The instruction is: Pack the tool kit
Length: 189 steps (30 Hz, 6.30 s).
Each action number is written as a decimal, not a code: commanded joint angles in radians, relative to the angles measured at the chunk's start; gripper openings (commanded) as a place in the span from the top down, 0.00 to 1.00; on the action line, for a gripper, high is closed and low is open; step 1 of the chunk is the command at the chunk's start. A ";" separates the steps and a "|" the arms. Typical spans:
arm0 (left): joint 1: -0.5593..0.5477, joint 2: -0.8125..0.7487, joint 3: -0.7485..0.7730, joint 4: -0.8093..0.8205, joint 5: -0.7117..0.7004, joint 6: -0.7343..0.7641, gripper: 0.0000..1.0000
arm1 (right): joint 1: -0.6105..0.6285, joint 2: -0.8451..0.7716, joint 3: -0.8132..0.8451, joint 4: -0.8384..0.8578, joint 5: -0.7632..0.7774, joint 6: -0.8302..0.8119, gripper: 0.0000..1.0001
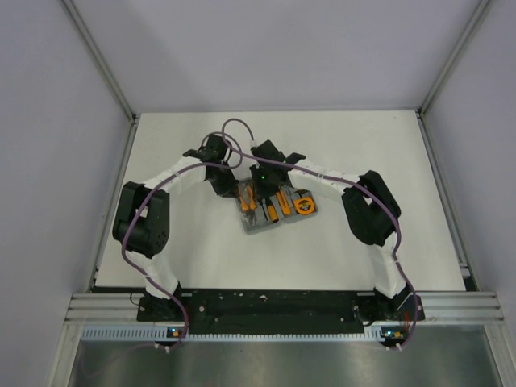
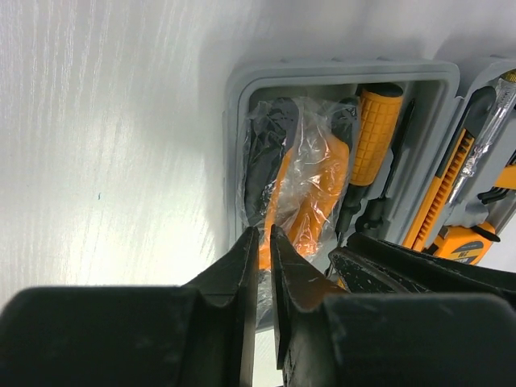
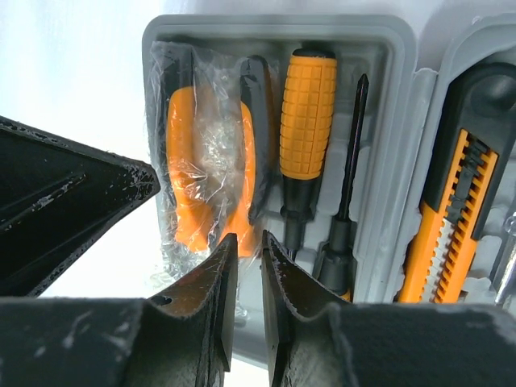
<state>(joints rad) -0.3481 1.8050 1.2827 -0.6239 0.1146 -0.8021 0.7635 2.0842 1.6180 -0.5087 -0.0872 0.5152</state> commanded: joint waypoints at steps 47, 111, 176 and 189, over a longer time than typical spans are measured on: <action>-0.077 0.342 0.026 -0.218 -0.151 -0.045 1.00 | 0.014 0.082 0.040 0.033 0.035 -0.009 0.85; 0.064 -0.041 -0.011 0.058 0.080 0.081 0.71 | 0.071 -0.171 -0.092 0.170 0.090 -0.041 0.78; 0.265 -0.032 -0.129 0.136 0.217 0.058 0.80 | 0.181 0.143 0.166 -0.221 0.294 -0.089 0.96; 0.264 -0.070 -0.042 0.040 0.185 0.127 0.45 | 0.140 -0.080 0.122 -0.159 0.103 -0.199 0.52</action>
<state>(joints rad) -0.0910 1.7931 1.1843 -0.5522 0.3161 -0.7033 0.9028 2.1601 1.8221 -0.6998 0.0914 0.4023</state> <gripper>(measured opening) 0.474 0.417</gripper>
